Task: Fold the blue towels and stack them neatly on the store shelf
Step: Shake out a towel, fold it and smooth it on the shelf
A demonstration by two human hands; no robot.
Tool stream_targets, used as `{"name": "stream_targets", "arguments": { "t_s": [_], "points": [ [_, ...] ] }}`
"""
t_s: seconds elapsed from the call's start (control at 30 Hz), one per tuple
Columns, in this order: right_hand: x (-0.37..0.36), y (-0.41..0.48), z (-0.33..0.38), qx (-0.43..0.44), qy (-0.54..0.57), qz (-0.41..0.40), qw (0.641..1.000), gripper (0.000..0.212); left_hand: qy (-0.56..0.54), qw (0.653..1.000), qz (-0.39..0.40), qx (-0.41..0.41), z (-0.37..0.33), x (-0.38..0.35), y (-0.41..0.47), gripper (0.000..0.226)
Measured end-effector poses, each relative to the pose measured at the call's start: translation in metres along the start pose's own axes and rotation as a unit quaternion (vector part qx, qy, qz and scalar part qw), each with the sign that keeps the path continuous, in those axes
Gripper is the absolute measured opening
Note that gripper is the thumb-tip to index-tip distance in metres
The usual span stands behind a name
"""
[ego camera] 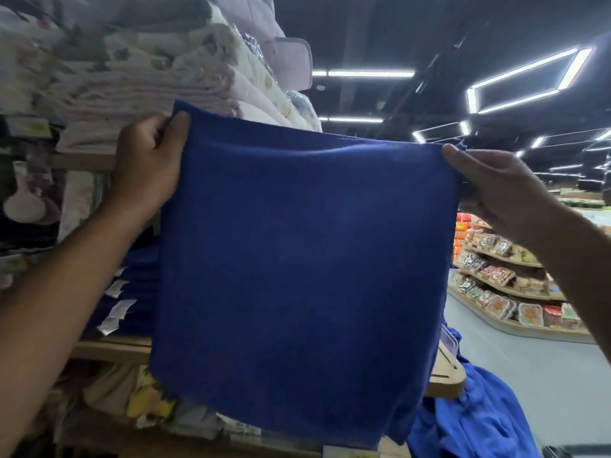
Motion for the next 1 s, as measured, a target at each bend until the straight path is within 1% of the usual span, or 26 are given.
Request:
{"name": "stream_targets", "arguments": {
  "t_s": [0.1,0.17,0.27,0.33,0.4,0.47,0.53,0.6,0.67,0.73,0.8,0.83,0.87,0.9,0.93,0.97,1.0],
  "points": [
    [0.001,-0.002,-0.029,-0.082,-0.030,0.038,0.995,0.046,-0.052,0.995,0.056,0.064,0.025,-0.011,-0.024,0.044],
    [-0.003,-0.009,-0.062,-0.149,-0.066,0.026,0.986,0.037,-0.048,0.992,0.086,0.085,0.047,-0.025,-0.052,0.048],
    [-0.011,-0.024,-0.118,-0.239,-0.087,-0.009,0.967,0.035,0.000,0.988,0.118,0.100,0.079,-0.051,-0.099,0.042],
    [-0.018,-0.032,-0.154,-0.288,-0.100,-0.015,0.952,0.030,0.058,0.981,0.145,0.113,0.101,-0.070,-0.125,0.040],
    [-0.022,-0.035,-0.184,-0.324,-0.124,-0.017,0.938,0.027,0.109,0.972,0.164,0.129,0.120,-0.088,-0.142,0.040],
    [-0.026,-0.032,-0.211,-0.348,-0.146,-0.020,0.926,0.027,0.133,0.968,0.176,0.120,0.138,-0.106,-0.149,0.040],
    [-0.032,-0.025,-0.231,-0.357,-0.146,-0.035,0.922,0.025,0.161,0.964,0.186,0.104,0.153,-0.124,-0.148,0.038],
    [-0.038,-0.017,-0.244,-0.350,-0.172,-0.050,0.920,0.026,0.207,0.953,0.201,0.093,0.166,-0.140,-0.147,0.035],
    [-0.045,-0.009,-0.257,-0.345,-0.214,-0.047,0.913,0.032,0.259,0.937,0.216,0.089,0.176,-0.153,-0.148,0.032],
    [-0.052,-0.009,-0.266,-0.337,-0.288,-0.021,0.896,0.032,0.303,0.919,0.238,0.089,0.182,-0.163,-0.153,0.032],
    [-0.059,-0.015,-0.267,-0.310,-0.373,0.010,0.875,0.024,0.340,0.893,0.282,0.086,0.183,-0.168,-0.158,0.030],
    [-0.062,-0.017,-0.265,-0.296,-0.397,0.021,0.869,0.018,0.351,0.878,0.313,0.089,0.181,-0.168,-0.160,0.027],
    [-0.062,-0.019,-0.264,-0.292,-0.392,0.031,0.872,0.022,0.354,0.865,0.344,0.091,0.177,-0.166,-0.162,0.024],
    [-0.060,-0.021,-0.260,-0.294,-0.362,0.041,0.884,0.034,0.345,0.860,0.367,0.087,0.171,-0.161,-0.163,0.023],
    [-0.058,-0.025,-0.254,-0.299,-0.327,0.050,0.895,0.046,0.326,0.867,0.371,0.071,0.162,-0.154,-0.165,0.027],
    [-0.055,-0.033,-0.242,-0.286,-0.305,0.056,0.907,0.052,0.296,0.887,0.351,0.046,0.151,-0.142,-0.167,0.030],
    [-0.052,-0.044,-0.230,-0.251,-0.305,0.057,0.917,0.054,0.257,0.915,0.310,0.012,0.136,-0.127,-0.173,0.029]
  ]
}}
Point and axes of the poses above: each hand's wrist, its own y-axis towards the middle knuckle, its own x-axis out of the back of the hand, z = x × y, the point moved 1 cm from there along y, towards the middle knuckle, and after that the axes turned 2 degrees about -x, right-handed, at the moved point
